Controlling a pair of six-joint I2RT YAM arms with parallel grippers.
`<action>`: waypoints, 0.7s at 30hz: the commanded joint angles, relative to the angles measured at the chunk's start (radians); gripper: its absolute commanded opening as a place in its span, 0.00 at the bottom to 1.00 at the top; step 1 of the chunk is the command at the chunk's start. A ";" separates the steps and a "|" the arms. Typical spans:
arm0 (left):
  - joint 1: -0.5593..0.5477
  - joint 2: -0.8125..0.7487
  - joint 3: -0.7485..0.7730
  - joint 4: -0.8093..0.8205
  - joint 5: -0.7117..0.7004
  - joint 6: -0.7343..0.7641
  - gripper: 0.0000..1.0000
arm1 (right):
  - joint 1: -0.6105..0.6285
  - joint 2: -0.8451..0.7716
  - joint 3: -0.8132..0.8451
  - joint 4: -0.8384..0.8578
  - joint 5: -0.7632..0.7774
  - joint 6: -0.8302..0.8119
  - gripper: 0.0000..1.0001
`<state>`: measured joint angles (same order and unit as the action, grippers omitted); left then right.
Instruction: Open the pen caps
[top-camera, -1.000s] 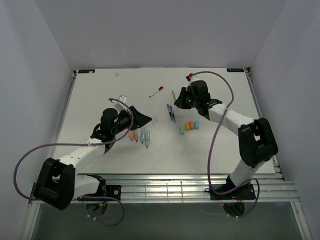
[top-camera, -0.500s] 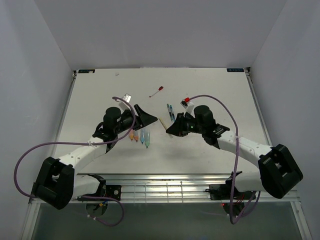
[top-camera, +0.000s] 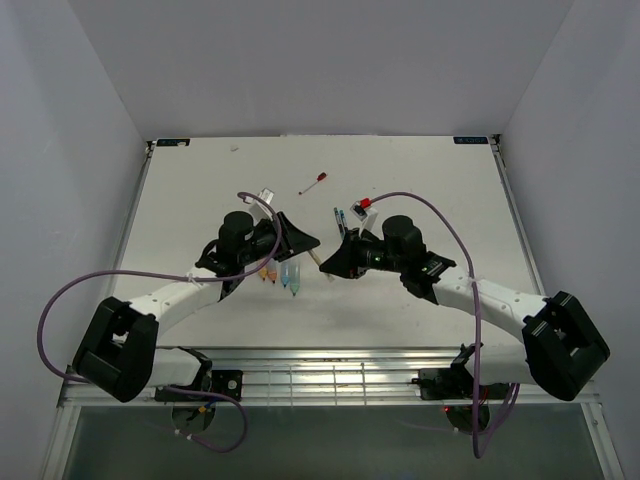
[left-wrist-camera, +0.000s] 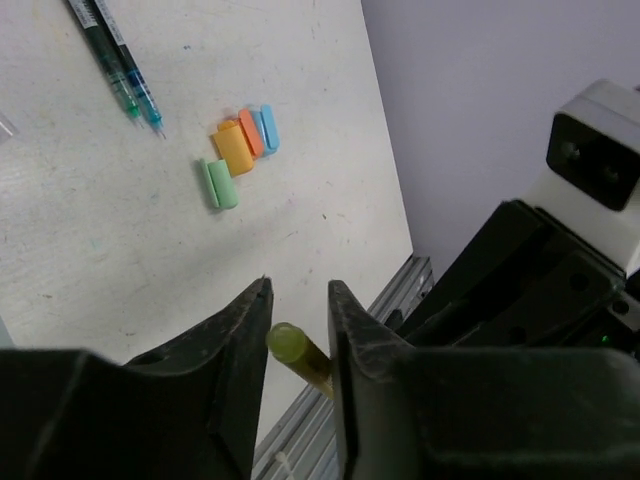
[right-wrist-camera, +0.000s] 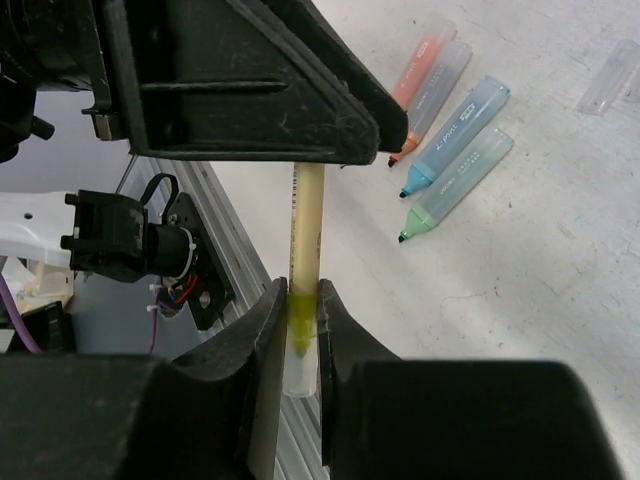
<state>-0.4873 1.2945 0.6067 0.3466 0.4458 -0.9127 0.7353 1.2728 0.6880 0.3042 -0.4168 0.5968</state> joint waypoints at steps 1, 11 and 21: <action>-0.004 0.008 0.057 0.017 0.019 0.021 0.36 | 0.009 0.017 0.011 0.067 -0.042 -0.008 0.08; -0.005 0.038 0.062 0.012 0.079 0.064 0.09 | 0.006 0.118 0.097 0.026 -0.111 -0.067 0.25; -0.005 0.045 0.059 0.014 0.116 0.049 0.00 | 0.006 0.224 0.202 0.016 -0.126 -0.069 0.33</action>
<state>-0.4927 1.3540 0.6434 0.3531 0.5316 -0.8730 0.7357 1.4754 0.8364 0.2913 -0.5213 0.5400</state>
